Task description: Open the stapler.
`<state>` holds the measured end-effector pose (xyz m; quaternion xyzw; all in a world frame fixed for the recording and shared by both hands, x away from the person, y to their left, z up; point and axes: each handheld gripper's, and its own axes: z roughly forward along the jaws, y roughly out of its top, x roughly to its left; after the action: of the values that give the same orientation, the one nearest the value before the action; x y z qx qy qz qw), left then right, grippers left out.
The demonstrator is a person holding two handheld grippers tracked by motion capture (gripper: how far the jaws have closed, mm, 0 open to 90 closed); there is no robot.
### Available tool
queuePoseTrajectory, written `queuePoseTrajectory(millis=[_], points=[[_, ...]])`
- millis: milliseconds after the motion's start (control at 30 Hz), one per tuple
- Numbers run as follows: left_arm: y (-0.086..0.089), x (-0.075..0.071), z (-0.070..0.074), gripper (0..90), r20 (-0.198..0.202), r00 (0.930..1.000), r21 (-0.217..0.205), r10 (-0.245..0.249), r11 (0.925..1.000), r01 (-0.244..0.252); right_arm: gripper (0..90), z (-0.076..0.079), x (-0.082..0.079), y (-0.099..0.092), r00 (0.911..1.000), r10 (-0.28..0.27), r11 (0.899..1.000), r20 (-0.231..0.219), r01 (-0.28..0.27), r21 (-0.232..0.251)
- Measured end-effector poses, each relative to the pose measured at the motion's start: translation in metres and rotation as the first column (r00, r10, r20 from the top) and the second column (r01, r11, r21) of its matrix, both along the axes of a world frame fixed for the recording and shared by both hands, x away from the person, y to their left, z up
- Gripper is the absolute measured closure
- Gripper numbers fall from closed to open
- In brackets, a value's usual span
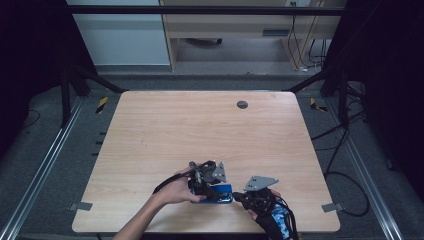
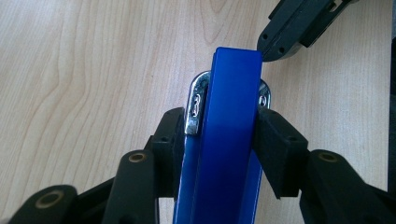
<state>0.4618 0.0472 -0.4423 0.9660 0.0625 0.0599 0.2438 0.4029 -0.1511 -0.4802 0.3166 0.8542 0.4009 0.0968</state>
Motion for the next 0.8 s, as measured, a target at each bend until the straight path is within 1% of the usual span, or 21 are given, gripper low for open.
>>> queuePoseTrajectory(millis=[167,267,367,600,667,733,800], points=[[-0.0028,0.0016,-0.0037,55.2,-0.005,0.9999,0.021,-0.015,0.9997,0.015,90.0,-0.0009,0.0000,0.0008,1.0000,0.003,1.000,0.008,-0.003,0.006],[-0.0043,0.0022,-0.0059,56.3,-0.011,0.9998,0.021,-0.018,0.9996,0.018,90.0,-0.0015,-0.0001,0.0021,1.0000,0.001,1.000,0.005,-0.001,0.007],[-0.0054,0.0027,-0.0070,57.9,-0.016,0.9996,0.022,-0.025,0.9994,0.025,90.0,-0.0025,-0.0002,0.0036,1.0000,0.005,1.000,0.003,-0.005,-0.004],[-0.0076,0.0030,-0.0078,62.7,-0.024,0.9989,0.035,-0.040,0.9986,0.041,90.0,-0.0045,0.0002,0.0059,1.0000,0.008,1.000,0.001,-0.008,0.000],[-0.0082,0.0033,-0.0072,63.0,-0.019,0.9986,0.049,-0.049,0.9976,0.050,90.0,-0.0056,0.0005,0.0067,1.0000,0.009,1.000,-0.001,-0.009,-0.003],[-0.0085,0.0036,-0.0072,63.2,-0.020,0.9985,0.051,-0.051,0.9974,0.052,90.0,-0.0062,0.0010,0.0073,0.9999,0.011,1.000,0.001,-0.011,-0.005],[-0.0086,0.0038,-0.0078,63.3,-0.026,0.9985,0.045,-0.047,0.9978,0.049,90.0,-0.0063,0.0010,0.0082,1.0000,0.010,1.000,0.002,-0.010,-0.005]])
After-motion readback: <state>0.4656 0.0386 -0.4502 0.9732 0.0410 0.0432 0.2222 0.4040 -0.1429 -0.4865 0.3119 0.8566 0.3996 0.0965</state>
